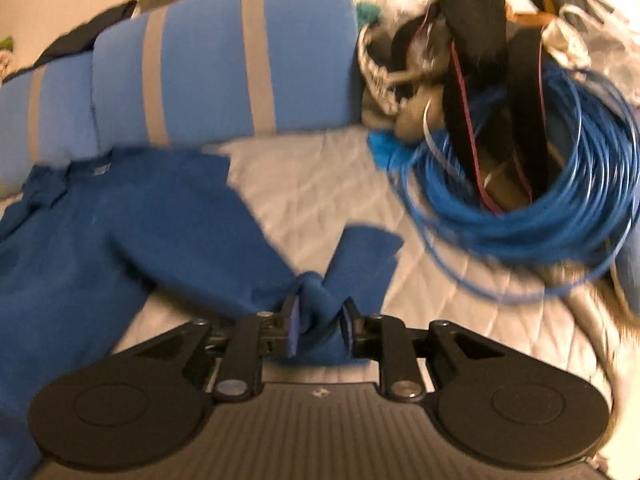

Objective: Fold clothes

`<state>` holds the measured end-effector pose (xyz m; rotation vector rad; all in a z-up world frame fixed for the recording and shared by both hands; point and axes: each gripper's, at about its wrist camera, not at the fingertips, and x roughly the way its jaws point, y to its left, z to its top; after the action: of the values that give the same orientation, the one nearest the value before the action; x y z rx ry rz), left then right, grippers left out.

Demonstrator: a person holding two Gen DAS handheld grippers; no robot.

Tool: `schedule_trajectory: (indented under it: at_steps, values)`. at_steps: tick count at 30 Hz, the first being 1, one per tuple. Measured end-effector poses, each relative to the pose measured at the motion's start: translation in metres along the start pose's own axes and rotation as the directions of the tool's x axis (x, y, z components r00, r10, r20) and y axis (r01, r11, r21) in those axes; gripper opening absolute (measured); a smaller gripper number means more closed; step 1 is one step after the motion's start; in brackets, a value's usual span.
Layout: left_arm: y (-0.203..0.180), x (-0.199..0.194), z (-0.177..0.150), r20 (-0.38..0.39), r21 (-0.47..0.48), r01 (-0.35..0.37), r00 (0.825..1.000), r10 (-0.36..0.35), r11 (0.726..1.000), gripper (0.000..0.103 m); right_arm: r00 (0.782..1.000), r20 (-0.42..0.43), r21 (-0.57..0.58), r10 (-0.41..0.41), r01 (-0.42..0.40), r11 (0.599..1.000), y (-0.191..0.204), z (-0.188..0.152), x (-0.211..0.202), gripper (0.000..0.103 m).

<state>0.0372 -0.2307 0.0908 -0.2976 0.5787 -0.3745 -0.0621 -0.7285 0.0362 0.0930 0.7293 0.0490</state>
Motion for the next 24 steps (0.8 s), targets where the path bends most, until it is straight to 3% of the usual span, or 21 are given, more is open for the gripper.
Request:
schedule_trajectory:
  at_steps: [5,9,11,14,16,18,20,24]
  values:
    - [0.001,-0.001,0.001,0.003,-0.009,0.000,1.000,0.000,1.000,0.087,0.995,-0.073,0.047,0.067,-0.064,0.997,0.002,-0.005,-0.014,0.072]
    - [0.000,-0.002,0.001,0.007,-0.005,0.015,1.000,-0.014,1.000,0.087,0.985,-0.083,0.190,0.149,-0.132,0.973,-0.012,-0.005,-0.019,0.076]
    - [-0.001,-0.002,0.000,0.003,0.003,0.032,0.999,-0.032,0.999,0.087,0.977,-0.071,0.325,0.203,-0.169,0.931,-0.026,-0.011,-0.016,0.076]
    - [-0.005,-0.001,0.000,-0.004,0.024,0.046,0.999,-0.046,0.999,0.087,0.964,-0.037,0.520,0.263,-0.206,0.829,-0.047,-0.024,-0.010,0.075]
    - [-0.007,-0.001,-0.001,-0.007,0.039,0.048,0.999,-0.048,0.998,0.087,0.963,-0.026,0.599,0.268,-0.199,0.776,-0.054,-0.033,-0.005,0.071]
    - [-0.010,0.000,-0.002,-0.011,0.051,0.049,0.999,-0.049,0.997,0.087,0.968,-0.041,0.619,0.249,-0.171,0.767,-0.056,-0.038,0.000,0.037]
    - [-0.009,0.000,-0.002,-0.015,0.051,0.051,0.999,-0.050,0.997,0.087,0.975,-0.066,0.596,0.213,-0.132,0.792,-0.054,-0.038,0.002,0.013]
    - [-0.009,-0.001,-0.002,-0.010,0.052,0.067,0.998,-0.067,0.996,0.087,0.987,-0.083,0.488,0.138,-0.080,0.869,-0.051,-0.020,-0.002,0.012]
